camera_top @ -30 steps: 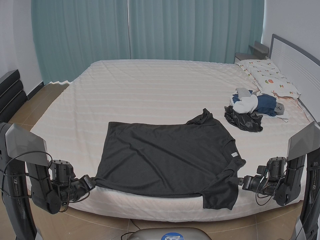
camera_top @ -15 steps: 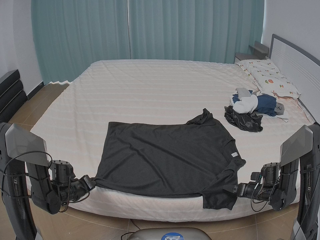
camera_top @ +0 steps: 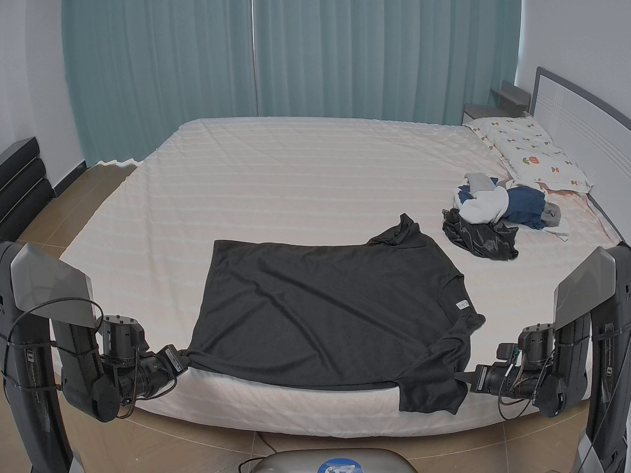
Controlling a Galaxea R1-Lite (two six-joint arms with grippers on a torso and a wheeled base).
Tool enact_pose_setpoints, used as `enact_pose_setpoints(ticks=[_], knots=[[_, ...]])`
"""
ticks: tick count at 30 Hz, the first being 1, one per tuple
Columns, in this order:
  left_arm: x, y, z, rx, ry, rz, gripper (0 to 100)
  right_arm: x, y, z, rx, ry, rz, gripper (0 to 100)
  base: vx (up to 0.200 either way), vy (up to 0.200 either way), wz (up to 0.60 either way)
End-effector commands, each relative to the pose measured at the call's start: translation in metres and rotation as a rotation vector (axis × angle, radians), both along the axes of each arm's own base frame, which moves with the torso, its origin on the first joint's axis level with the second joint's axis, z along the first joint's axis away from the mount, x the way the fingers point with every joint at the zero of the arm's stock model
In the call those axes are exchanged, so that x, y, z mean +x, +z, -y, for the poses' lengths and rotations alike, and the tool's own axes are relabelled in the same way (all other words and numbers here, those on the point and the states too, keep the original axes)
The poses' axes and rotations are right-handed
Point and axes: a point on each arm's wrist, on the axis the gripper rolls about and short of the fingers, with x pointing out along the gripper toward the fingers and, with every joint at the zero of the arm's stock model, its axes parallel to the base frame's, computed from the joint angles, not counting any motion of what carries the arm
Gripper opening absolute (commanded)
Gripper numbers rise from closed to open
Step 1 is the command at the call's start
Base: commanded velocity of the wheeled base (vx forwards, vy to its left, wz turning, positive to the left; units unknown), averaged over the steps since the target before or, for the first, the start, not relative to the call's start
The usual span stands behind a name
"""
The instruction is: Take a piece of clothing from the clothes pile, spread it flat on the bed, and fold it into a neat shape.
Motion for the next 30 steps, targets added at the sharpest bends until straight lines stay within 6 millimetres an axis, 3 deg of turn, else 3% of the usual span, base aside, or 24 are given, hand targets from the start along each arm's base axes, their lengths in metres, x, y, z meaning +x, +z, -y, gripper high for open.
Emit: enact_pose_setpoints(ticks=[1,6,17,23,30], knots=[[0.000,0.001,0.000,-0.001,0.000,0.002,0,-0.006,0.008,0.008,0.014,-0.017,0.004,0,0.000,0.000,0.00],[-0.001,0.001,0.000,0.000,0.001,0.002,0,-0.010,0.006,0.014,0.010,-0.034,-0.016,0,0.000,0.000,0.00],[-0.009,0.010,-0.001,0.057,-0.026,0.023,0,-0.040,0.028,0.027,-0.047,-0.029,-0.016,0,0.000,0.000,0.00],[-0.014,0.010,-0.002,0.094,-0.052,0.017,0,-0.045,0.033,0.033,-0.062,-0.035,-0.025,0,0.000,0.000,0.00],[-0.023,0.011,-0.004,0.214,-0.045,0.006,0,-0.063,0.041,0.031,-0.123,0.057,-0.123,0,0.000,0.000,0.00]])
